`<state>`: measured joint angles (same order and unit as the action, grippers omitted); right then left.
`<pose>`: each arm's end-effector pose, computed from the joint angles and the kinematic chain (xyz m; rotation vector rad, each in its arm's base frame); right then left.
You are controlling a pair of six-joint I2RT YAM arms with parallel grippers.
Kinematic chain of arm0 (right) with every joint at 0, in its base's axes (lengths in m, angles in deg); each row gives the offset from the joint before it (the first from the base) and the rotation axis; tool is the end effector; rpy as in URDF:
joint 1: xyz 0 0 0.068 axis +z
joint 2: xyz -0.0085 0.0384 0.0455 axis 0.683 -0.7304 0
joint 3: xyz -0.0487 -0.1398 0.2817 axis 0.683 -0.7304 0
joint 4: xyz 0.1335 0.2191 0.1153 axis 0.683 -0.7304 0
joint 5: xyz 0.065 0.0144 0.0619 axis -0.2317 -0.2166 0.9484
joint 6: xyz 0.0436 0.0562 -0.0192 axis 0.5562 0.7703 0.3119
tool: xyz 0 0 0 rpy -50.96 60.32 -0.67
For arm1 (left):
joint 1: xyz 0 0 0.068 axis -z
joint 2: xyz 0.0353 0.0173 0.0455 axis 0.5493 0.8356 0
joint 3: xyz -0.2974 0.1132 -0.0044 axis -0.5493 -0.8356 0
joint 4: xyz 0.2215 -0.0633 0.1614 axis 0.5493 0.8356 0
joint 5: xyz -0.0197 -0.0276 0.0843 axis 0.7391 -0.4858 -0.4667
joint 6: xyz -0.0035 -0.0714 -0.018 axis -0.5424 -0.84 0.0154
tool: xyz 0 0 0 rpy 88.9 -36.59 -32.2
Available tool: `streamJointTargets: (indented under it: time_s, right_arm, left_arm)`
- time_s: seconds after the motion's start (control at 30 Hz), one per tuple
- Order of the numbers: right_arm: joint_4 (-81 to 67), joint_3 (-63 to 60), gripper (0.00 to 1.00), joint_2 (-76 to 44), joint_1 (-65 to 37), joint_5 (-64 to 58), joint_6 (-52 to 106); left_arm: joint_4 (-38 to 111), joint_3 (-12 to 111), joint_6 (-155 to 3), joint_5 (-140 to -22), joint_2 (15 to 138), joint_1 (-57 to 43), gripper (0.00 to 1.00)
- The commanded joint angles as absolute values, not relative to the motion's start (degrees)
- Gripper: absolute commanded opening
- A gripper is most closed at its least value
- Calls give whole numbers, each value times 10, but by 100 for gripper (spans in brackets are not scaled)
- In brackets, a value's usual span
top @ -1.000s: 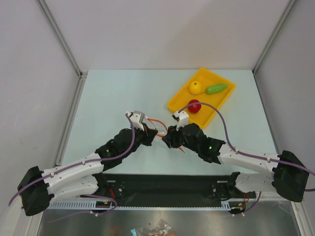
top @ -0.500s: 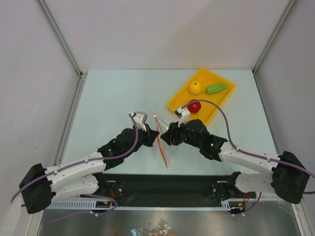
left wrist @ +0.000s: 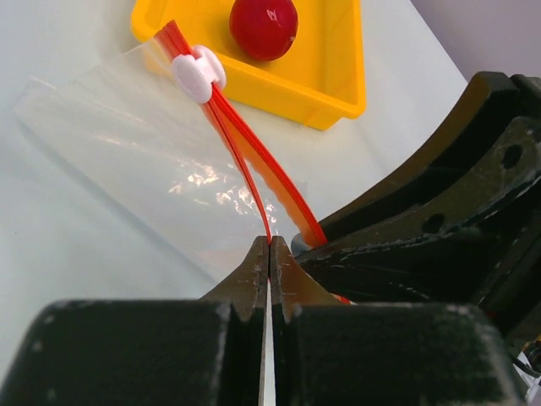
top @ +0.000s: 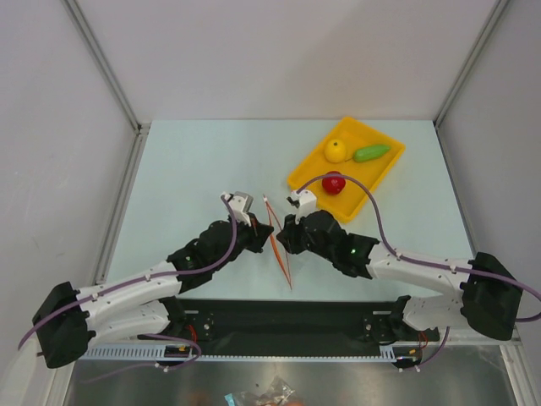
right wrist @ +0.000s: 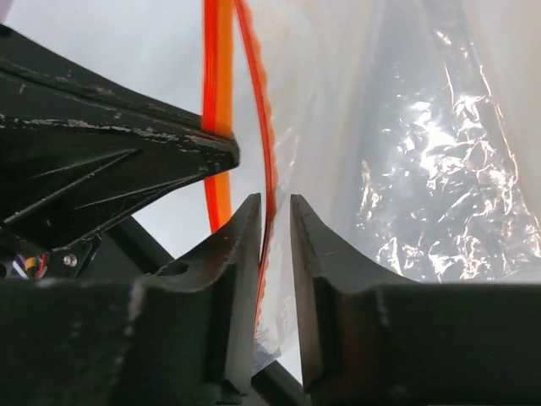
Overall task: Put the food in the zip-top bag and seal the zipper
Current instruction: Open the zipper of the food storage bag at the center of the board.
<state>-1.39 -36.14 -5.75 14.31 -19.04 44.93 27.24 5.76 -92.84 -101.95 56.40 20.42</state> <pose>0.1700 0.2489 0.2712 -0.4930 2.0233 0.7555 0.1516 -0.1835 0.2660 0.2577 1.8954 -0.7858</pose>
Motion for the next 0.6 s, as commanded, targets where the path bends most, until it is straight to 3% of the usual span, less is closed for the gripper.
streamJointTargets:
  time_s: [0.0, 0.1, 0.3, 0.57]
  right_arm:
    - [-47, -314, 23, -75, 169, -275, 423]
    - [-60, -301, 0, -81, 172, -292, 427]
    - [-85, -263, 0, -65, 166, -274, 445]
    - [28, -231, 0, -106, 136, -62, 508]
  left_arm:
    - [266, 71, -923, -1010, 547, 207, 0]
    - [300, 94, -912, -1017, 548, 207, 0]
    - [533, 225, -919, -1052, 561, 207, 0]
    - [800, 352, -955, -1121, 477, 214, 0]
